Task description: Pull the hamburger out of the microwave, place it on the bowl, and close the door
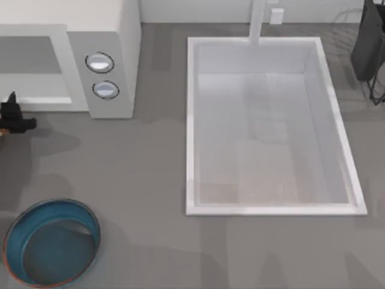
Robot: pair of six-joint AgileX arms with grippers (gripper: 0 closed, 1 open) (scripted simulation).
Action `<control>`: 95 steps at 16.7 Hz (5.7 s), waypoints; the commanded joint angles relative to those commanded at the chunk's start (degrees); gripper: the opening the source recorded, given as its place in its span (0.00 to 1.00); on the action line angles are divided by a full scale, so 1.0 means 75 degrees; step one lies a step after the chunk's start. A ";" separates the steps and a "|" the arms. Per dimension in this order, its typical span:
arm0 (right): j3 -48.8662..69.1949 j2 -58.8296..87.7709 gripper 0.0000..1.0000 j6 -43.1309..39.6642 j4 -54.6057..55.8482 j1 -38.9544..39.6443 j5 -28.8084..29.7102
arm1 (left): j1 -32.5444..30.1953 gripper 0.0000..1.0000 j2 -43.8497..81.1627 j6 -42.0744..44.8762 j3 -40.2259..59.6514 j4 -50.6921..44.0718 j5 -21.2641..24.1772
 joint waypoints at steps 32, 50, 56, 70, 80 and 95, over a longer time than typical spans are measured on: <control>0.0000 0.0000 1.00 0.0000 0.0000 0.0000 0.0000 | -0.1457 0.00 -0.2644 -0.3496 0.1872 -0.6610 -0.0951; 0.0000 0.0000 1.00 0.0000 0.0000 0.0000 0.0000 | -0.6199 0.00 -0.0961 -1.8364 0.4999 -1.9678 -0.5502; 0.0000 0.0000 1.00 0.0000 0.0000 0.0000 0.0000 | -0.7153 0.00 0.0218 -2.1711 0.4692 -2.2447 -0.6520; 0.0000 0.0000 1.00 0.0000 0.0000 0.0000 0.0000 | -0.7135 0.00 0.0375 -2.2270 0.4239 -2.2532 -0.6919; 0.0000 0.0000 1.00 0.0000 0.0000 0.0000 0.0000 | -0.6774 0.00 0.0459 -2.2065 0.3382 -2.1664 -0.7237; 0.0000 0.0000 1.00 0.0000 0.0000 0.0000 0.0000 | -0.6774 1.00 0.0459 -2.2065 0.3382 -2.1664 -0.7237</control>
